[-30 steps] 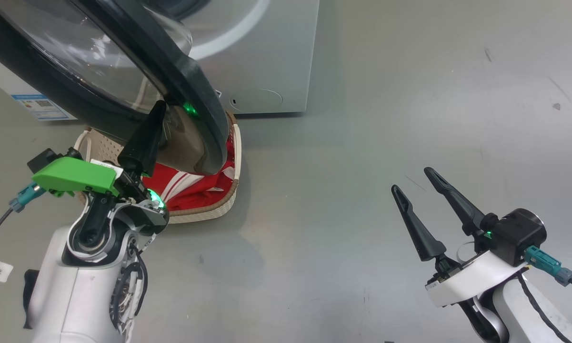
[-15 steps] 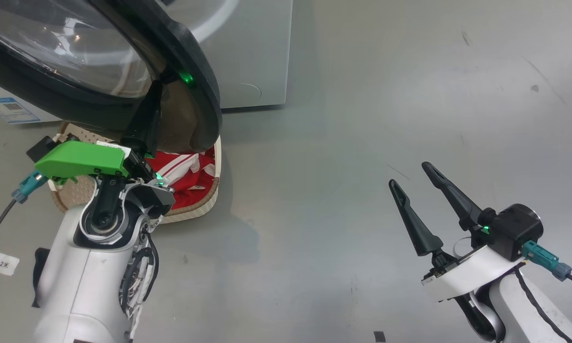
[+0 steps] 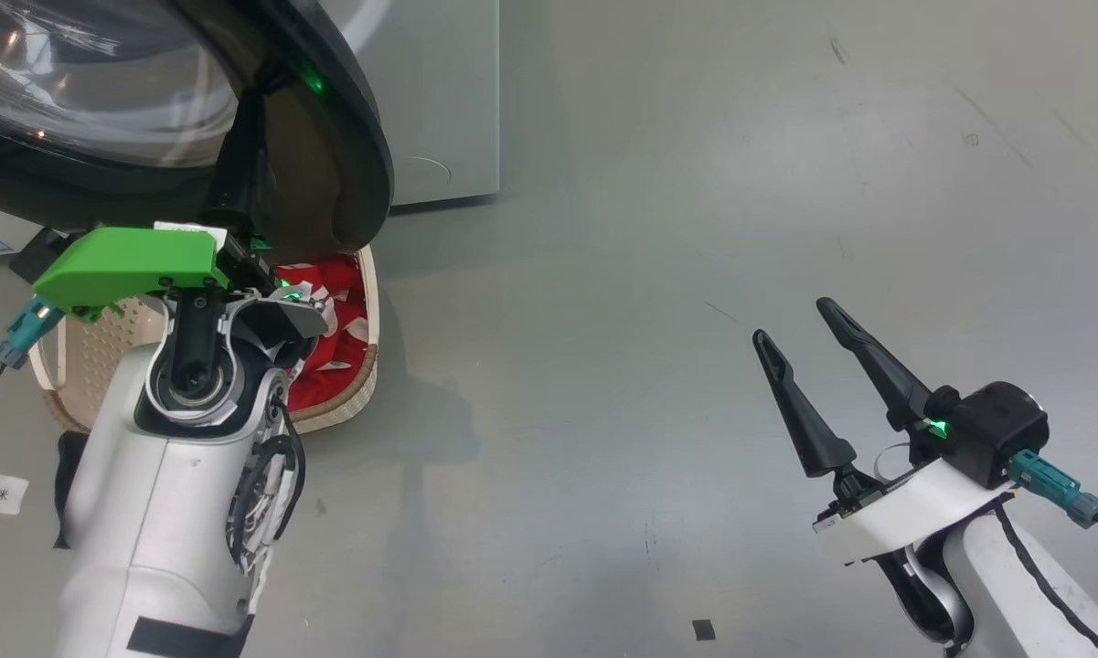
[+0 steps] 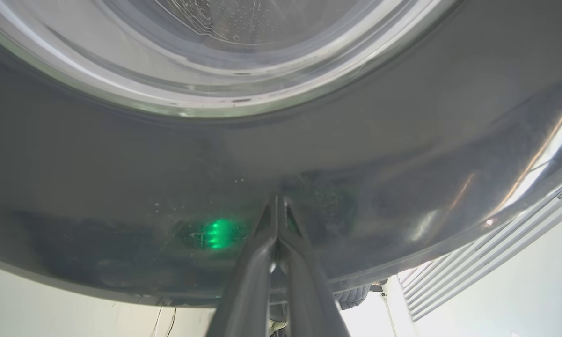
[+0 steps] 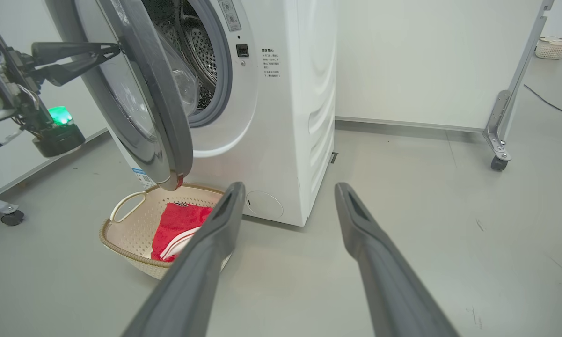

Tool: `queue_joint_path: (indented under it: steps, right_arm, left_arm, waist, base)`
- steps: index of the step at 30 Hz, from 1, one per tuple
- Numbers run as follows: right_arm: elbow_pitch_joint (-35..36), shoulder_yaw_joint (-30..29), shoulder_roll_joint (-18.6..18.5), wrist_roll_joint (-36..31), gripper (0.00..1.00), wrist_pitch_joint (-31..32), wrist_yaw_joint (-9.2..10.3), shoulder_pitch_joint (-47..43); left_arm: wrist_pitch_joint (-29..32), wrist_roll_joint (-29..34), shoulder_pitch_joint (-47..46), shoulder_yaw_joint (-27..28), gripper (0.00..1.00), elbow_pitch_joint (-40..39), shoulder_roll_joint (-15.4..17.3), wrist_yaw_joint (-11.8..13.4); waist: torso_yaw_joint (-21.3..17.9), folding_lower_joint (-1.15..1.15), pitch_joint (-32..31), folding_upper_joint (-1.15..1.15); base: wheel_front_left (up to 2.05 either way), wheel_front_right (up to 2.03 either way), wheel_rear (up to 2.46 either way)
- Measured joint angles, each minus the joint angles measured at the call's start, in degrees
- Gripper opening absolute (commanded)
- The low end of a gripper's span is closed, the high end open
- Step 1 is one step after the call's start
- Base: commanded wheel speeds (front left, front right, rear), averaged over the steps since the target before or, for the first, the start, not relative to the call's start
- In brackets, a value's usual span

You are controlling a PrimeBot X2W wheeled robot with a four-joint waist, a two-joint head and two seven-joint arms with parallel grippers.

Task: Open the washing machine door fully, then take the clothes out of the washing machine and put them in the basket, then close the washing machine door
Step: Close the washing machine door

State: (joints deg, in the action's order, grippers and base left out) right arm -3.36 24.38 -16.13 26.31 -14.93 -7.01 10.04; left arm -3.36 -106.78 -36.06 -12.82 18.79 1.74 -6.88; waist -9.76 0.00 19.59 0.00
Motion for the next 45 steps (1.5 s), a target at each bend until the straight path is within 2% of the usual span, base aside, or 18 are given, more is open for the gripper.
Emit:
queue_joint_path:
  steps: [9, 14, 18, 24, 29, 33, 39, 45]
  right_arm:
    - [-0.42, -2.43, -0.08, 0.00, 1.00, 0.00, 0.00, -0.01]
    - [-0.47, -3.67, -0.08, -0.01, 1.00, 0.00, 0.00, -0.07]
    - [-0.55, -4.10, -0.05, -0.05, 1.00, 0.00, 0.00, -0.30]
    - [-0.57, -6.15, 0.09, -0.11, 1.00, 0.00, 0.00, -1.63]
    - [-0.52, -8.43, 0.08, -0.12, 1.00, 0.00, 0.00, -2.54]
    - [-0.20, -9.45, 0.07, -0.22, 1.00, 0.00, 0.00, -2.99]
    - [0.52, -10.42, 0.11, -0.74, 1.00, 0.00, 0.00, -3.55]
    - [1.23, -11.37, 0.32, -0.99, 1.00, 0.00, 0.00, -3.99]
  left_arm:
    - [-0.83, 1.79, -0.33, -4.46, 0.00, -0.02, -0.05, 0.00]
    - [-0.82, 7.14, 0.16, -7.83, 0.00, 1.56, -0.05, -0.01]
    - [-0.86, 16.03, 2.01, -12.91, 0.00, 3.65, 1.55, -0.02]
    - [-4.41, 31.12, 4.35, -20.68, 0.00, 6.49, 8.22, -0.04]
    - [-9.84, 41.64, 4.63, -24.49, 0.00, 7.51, 11.13, -0.05]
    - [-11.61, 49.05, 5.31, -25.27, 0.00, 8.29, 13.05, 0.12]
    - [-11.57, 56.65, 6.29, -23.35, 0.00, 7.05, 13.11, 4.14]
    - [-11.36, 63.75, 9.06, -13.06, 0.00, 1.49, 11.69, 10.23]
  waist:
    - [0.85, 0.00, -0.71, 0.00]
    - [2.42, 0.00, -1.75, 0.00]
    - [3.90, 0.00, -2.83, 0.00]
    - [6.13, 0.00, -4.80, 0.00]
    - [8.14, 0.00, -6.08, 0.00]
    - [9.56, 0.00, -6.88, 0.00]
    - [11.29, 0.00, -7.74, 0.00]
    - [12.70, 0.00, -8.45, 0.00]
  base:
    - [0.00, 0.00, 0.00]
    - [0.00, 0.00, 0.00]
    - [0.00, 0.00, 0.00]
    - [0.00, 0.00, 0.00]
    - [0.00, 0.00, 0.00]
    - [0.00, 0.00, 0.00]
    - [0.00, 0.00, 0.00]
    - [0.00, 0.00, 0.00]
